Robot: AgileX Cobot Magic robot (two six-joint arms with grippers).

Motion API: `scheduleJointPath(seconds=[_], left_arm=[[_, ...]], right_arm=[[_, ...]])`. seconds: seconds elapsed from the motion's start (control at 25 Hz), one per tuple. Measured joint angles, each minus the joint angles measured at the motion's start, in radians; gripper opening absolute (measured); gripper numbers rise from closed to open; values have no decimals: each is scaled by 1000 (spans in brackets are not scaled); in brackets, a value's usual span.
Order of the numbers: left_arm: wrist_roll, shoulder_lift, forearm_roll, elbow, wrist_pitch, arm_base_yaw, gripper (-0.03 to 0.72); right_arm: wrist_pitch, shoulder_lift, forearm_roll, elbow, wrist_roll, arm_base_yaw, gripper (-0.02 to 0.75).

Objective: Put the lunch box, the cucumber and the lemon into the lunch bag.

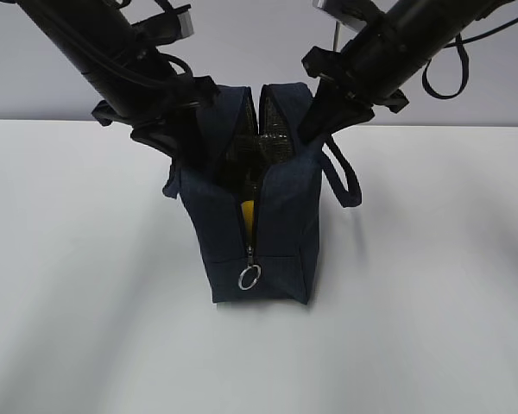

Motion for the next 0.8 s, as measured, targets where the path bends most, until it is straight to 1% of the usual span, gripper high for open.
scheduleJointPath(seconds=[0.28, 0.6, 0.8], left_arm=[[-8, 0, 33, 0, 3, -2, 3], [-11, 0, 39, 0, 5, -2, 3], [-11, 0, 43, 0, 5, -2, 5]], right_arm=[[-2, 0, 2, 0, -10, 0, 3], [-4, 2, 6, 0, -29, 0, 3], [-4, 16, 39, 0, -41, 0, 7]])
